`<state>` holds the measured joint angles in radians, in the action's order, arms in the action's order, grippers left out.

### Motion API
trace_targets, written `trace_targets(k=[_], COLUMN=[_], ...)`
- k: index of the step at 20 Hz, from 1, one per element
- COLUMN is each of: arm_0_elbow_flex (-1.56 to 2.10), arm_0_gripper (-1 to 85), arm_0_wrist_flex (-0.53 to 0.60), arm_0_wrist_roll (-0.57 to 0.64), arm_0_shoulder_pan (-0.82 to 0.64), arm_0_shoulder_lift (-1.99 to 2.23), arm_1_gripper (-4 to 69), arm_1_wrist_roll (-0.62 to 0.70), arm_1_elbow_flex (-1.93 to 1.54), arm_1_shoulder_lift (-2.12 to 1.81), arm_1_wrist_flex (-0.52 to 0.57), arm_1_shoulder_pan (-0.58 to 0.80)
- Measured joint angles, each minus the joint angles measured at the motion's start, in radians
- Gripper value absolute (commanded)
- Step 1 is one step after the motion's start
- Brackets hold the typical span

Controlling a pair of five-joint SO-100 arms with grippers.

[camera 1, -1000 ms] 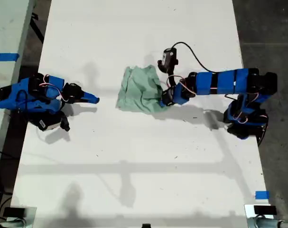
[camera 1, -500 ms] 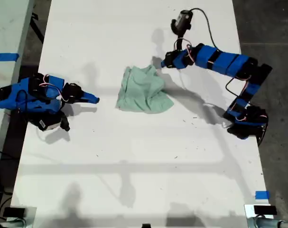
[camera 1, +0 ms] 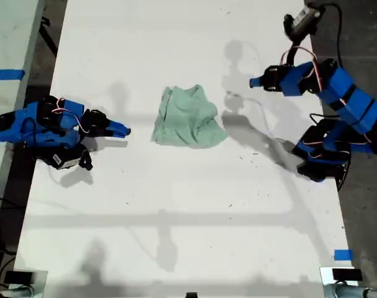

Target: Fold tshirt

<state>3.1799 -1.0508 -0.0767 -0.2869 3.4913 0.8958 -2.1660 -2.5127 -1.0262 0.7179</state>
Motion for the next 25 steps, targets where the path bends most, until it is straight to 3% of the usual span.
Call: trace_targets(k=[6,10,12,15,18,21,25], arm_0_elbow_flex=[0.000,0.000,0.000,0.000,0.000,0.000,0.000], arm_0_gripper=[10.9,11.2,11.3,11.3,11.4,11.4,11.4], arm_0_wrist_flex=[0.000,0.000,0.000,0.000,0.000,0.000,0.000], arm_0_wrist_roll=[-0.003,-0.003,-0.003,-0.003,-0.003,-0.003,-0.003], arm_0_shoulder_pan=[0.058,0.144,0.161,0.166,0.167,0.167,0.172], arm_0_shoulder_lift=[0.000,0.000,0.000,0.000,0.000,0.000,0.000], arm_1_gripper=[-1.3,-0.4,6.7,7.0,7.0,5.5,5.3], arm_1_wrist_roll=[-0.307,-0.552,-0.684,-0.815,-0.643,-0.172,-0.083], arm_1_elbow_flex=[-0.489,-0.804,-0.857,-0.914,-0.914,-0.913,-0.914], arm_1_shoulder_lift=[-0.555,-0.937,-0.953,-0.959,-0.965,-0.966,-0.966], arm_1_wrist_flex=[-0.106,-0.281,-0.264,-0.232,-0.232,-0.230,-0.235], arm_1_shoulder_pan=[-0.298,-0.413,-0.474,-0.511,-0.512,-0.522,-0.518])
